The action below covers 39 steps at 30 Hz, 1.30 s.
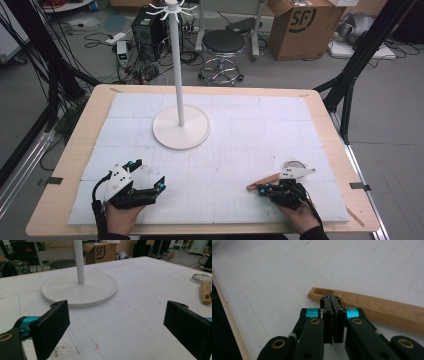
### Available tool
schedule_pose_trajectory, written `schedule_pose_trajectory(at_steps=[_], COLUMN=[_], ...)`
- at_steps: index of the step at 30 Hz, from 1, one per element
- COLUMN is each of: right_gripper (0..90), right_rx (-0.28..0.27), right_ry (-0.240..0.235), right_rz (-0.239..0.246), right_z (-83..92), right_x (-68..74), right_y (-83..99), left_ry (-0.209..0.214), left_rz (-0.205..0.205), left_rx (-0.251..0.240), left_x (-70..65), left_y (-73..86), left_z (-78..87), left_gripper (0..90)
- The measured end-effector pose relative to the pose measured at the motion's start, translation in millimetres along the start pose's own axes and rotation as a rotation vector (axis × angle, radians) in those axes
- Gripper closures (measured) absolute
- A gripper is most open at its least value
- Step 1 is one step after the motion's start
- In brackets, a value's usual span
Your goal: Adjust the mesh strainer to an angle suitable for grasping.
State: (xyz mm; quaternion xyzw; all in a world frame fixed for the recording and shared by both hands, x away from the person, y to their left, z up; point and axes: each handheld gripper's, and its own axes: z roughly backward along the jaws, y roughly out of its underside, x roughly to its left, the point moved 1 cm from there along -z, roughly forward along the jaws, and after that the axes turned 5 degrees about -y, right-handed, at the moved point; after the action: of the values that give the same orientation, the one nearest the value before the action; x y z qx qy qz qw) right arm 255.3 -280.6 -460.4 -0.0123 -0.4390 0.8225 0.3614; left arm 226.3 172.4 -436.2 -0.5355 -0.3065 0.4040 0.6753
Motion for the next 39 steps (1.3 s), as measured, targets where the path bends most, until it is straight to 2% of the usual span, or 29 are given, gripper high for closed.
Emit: schedule_pose_trajectory(at_steps=[9, 14, 25, 39], right_gripper=[89.5, 89.6, 89.6, 89.8], right_rx=[-0.007, -0.022, -0.048, -0.088], right_ry=[0.005, 0.014, 0.101, 0.150], right_rz=[-0.025, -0.064, -0.112, -0.178], right_z=[-17.7, -22.3, -39.0, -54.6], right_x=[-6.5, -11.7, -26.4, -46.6], right_y=[-16.9, -23.1, -43.1, -64.0], left_ry=[0.008, 0.011, 0.012, 0.019], left_rz=[0.001, -0.001, 0.004, 0.007], left_rx=[-0.008, -0.008, -0.008, 0.005], left_x=[-0.3, -0.4, -0.4, -0.3], left_y=[-0.7, -0.7, -0.7, 0.3], left_z=[0.4, 0.0, -0.5, -2.6], left_gripper=[7.2, 7.2, 7.2, 7.2])
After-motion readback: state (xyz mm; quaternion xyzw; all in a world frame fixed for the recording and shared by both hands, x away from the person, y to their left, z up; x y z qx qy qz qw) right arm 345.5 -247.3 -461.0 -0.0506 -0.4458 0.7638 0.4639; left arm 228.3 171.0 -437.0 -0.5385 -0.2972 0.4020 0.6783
